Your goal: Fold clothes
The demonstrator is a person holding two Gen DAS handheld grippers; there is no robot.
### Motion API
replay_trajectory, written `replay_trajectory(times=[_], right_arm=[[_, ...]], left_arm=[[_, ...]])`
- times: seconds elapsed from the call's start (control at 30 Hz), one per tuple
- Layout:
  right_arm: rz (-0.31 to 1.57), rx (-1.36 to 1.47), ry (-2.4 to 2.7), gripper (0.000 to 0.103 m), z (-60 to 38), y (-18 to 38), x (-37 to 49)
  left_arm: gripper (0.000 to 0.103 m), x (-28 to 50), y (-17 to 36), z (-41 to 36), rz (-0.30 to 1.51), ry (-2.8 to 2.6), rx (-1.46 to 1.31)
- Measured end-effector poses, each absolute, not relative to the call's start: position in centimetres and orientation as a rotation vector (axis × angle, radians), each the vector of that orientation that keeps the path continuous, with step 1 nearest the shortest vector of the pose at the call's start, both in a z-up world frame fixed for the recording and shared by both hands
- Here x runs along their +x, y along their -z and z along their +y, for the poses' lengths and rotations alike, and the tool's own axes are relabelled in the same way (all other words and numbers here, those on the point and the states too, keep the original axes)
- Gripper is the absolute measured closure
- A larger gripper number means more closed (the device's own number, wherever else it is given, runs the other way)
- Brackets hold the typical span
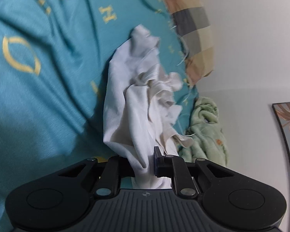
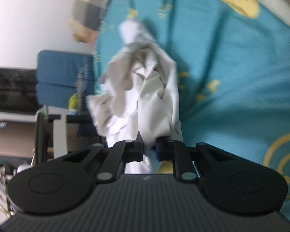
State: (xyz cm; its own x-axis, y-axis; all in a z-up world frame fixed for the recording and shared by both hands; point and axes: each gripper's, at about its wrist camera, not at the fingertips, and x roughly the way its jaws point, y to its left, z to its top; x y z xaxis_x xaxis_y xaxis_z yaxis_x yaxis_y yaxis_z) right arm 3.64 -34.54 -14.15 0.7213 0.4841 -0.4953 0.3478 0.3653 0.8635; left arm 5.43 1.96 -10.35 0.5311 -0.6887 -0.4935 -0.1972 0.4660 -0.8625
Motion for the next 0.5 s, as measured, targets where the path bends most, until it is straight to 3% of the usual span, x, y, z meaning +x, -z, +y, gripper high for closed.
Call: replay_trajectory(times=[0.27,0.5], right_arm=[[0.654,1.196,-0.188,0.091,-34.5,6.7,-1.2],[0.694,1.202,-0.163,0.09,-33.8,6.5,-8.2]], left_arm=[[0.089,-0.1,3.6,2.2,0.93,0.447,-1.014],[0.089,-7.7,2.2,3.2,0.973,0.442,-0.993]])
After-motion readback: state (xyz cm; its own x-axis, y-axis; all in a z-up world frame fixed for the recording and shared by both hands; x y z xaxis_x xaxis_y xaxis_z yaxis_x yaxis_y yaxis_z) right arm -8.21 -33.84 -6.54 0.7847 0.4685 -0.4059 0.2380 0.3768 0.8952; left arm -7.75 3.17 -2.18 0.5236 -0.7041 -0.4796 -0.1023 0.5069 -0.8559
